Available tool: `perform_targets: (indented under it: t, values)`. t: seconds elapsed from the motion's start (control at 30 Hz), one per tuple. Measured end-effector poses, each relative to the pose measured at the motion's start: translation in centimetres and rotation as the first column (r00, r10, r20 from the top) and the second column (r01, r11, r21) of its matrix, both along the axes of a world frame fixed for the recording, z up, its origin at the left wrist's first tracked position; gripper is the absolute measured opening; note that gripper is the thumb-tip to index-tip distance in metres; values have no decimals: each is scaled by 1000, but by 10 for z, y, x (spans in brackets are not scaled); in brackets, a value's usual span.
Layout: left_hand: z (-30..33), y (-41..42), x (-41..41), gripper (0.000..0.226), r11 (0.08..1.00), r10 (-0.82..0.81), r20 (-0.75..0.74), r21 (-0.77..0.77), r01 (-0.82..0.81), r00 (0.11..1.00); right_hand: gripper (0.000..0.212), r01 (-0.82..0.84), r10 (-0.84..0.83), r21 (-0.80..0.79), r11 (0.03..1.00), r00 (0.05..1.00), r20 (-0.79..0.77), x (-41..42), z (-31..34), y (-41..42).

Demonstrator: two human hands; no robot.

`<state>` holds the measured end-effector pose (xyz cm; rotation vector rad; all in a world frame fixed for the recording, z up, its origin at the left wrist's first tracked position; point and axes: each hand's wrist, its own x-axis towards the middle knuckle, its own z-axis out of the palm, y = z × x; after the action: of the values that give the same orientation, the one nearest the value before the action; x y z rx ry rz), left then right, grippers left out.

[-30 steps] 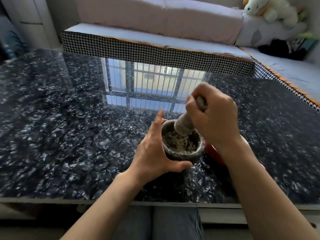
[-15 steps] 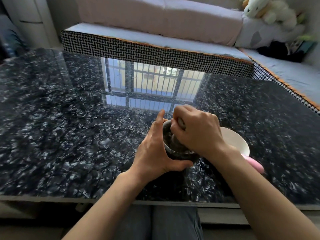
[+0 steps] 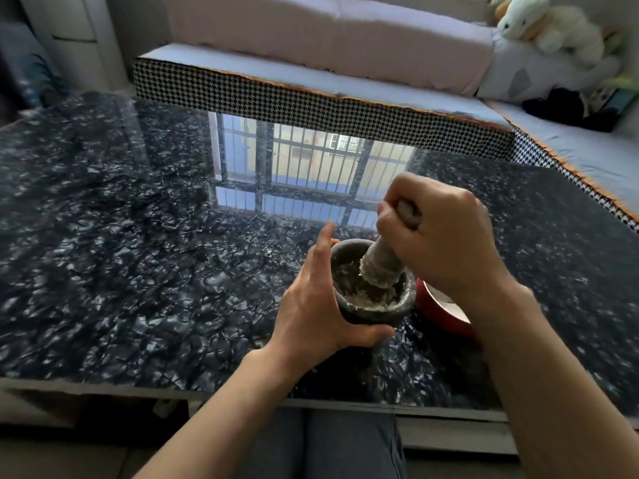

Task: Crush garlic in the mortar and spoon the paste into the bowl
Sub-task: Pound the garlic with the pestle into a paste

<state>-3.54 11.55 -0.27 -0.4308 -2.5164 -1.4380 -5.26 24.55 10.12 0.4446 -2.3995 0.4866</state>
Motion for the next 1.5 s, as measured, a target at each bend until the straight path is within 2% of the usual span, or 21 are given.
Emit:
perform_targets:
  t: [0.03,0.1,0.17,0.23,0.33,0.37,0.47,0.53,0.57,0.63,0.7,0.83,0.9,0.97,1.03,1.13,1.2,1.3,1.37,1.5]
  values:
    - [-1,0,1,125,1000,0,-13,14,0,1000,12,13,-13,6,1000,1000,-6,1,-1,0]
    - [-2,0,4,122,999,-5,-43,33,6,999,13,12,-23,174,985,998,61,3,-15,-6]
    - [-4,0,9,121,999,-5,-60,42,7,998,14,-51,13,260,964,989,145,4,-23,-9]
    - [-6,1,13,123,998,7,-68,65,-3,998,15,-47,32,194,980,996,81,6,-15,-6]
    - [-10,2,18,125,998,30,-104,60,-24,994,12,-46,46,-56,997,999,-4,11,-2,1]
    - [-11,2,19,126,998,32,-118,60,-25,992,12,-37,38,-55,998,999,16,12,-3,-1]
    - [-12,3,22,122,998,9,-164,55,0,986,15,-49,28,119,992,985,171,16,-22,-11]
    - [-12,3,24,120,999,6,-195,48,4,981,15,-50,23,165,985,986,165,14,-22,-10]
    - [-13,3,25,119,999,12,-198,49,-2,980,15,-28,11,144,989,993,118,14,-17,-7]
    - [-13,2,25,120,998,28,-187,62,-16,982,13,-6,6,-10,1000,999,40,16,-4,0]
    - [-14,2,25,121,998,33,-184,57,-23,982,15,-39,43,-122,992,999,30,20,-3,-2]
    - [-17,0,27,122,999,16,-191,51,-6,981,17,-80,70,75,994,990,125,30,-32,-21]
    - [-16,0,29,122,998,26,-183,53,-16,983,14,-64,62,19,998,996,66,24,-25,-13]
    - [-14,2,30,122,999,35,-181,46,-27,983,12,-26,22,-123,992,999,-34,22,-12,-5]
    - [-13,3,29,122,999,39,-174,37,-33,984,14,-30,20,-219,975,999,-46,23,-10,-5]
    - [-12,1,27,123,998,31,-133,52,-24,991,17,-44,48,-48,998,995,89,29,-32,-20]
    - [-13,-1,26,125,998,28,-115,57,-22,993,14,-24,24,2,1000,997,72,24,-32,-16]
    - [-10,1,22,125,999,22,-102,35,-18,995,11,62,-76,-156,986,993,-87,16,-11,-5]
    - [-8,1,16,126,999,9,-82,33,-6,997,11,43,-69,-229,972,992,-105,12,-9,-9]
    - [-6,0,4,130,997,-45,-41,65,48,998,14,-26,17,52,998,986,168,6,-30,-18]
